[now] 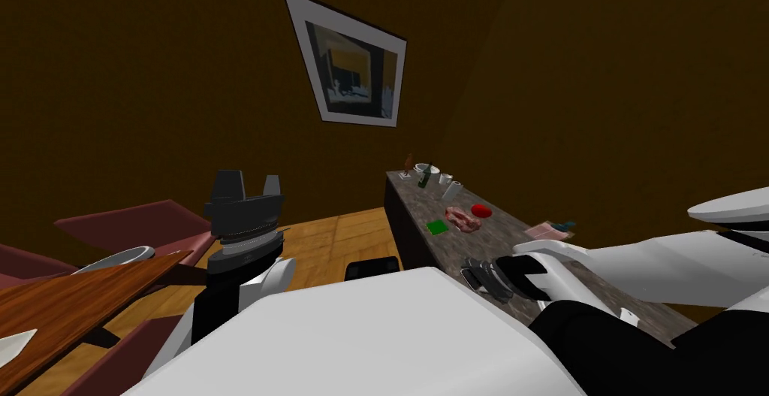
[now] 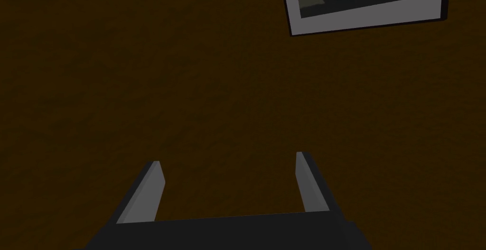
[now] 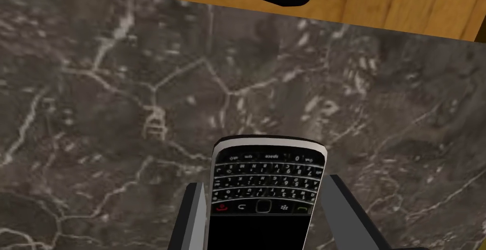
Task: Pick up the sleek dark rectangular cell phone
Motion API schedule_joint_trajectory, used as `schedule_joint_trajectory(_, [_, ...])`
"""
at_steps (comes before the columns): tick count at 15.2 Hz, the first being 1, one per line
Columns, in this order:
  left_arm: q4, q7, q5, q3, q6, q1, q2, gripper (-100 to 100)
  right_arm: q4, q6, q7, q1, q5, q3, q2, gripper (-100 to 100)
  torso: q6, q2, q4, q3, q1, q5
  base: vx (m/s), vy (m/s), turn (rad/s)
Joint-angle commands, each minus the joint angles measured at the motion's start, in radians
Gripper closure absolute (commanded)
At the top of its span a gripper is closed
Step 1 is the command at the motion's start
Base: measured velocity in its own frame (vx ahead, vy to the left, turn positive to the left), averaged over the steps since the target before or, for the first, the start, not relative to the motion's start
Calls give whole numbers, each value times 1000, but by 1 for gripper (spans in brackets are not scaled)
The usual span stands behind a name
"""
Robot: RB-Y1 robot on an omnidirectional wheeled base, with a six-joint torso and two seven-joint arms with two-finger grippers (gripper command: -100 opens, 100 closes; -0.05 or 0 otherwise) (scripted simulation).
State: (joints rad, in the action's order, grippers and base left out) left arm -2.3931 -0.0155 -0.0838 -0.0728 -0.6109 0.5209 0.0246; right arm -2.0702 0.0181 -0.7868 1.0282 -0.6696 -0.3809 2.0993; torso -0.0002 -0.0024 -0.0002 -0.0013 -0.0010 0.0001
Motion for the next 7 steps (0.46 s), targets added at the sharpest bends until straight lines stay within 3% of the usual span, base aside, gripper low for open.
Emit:
schedule_joint_trajectory(1, [0, 0, 0, 0, 0, 0, 0, 0, -16, -4, -15, -21, -11, -9, 32, 100, 0, 0, 0, 0, 0, 0, -30, -44, -65])
schedule_joint_trajectory(6, [0, 0, 0, 0, 0, 0, 0, 0, -48, -12, -43, -39, -36, 0, 104, 100, 1, 1, 0, 1, -1, 0, -27, -41, -47])
schedule_joint_trajectory(7, [0, 0, 0, 0, 0, 0, 0, 0, -43, -7, -35, -34, -30, 0, 86, 100, 1, 1, 0, 1, -1, 0, -12, -22, -12])
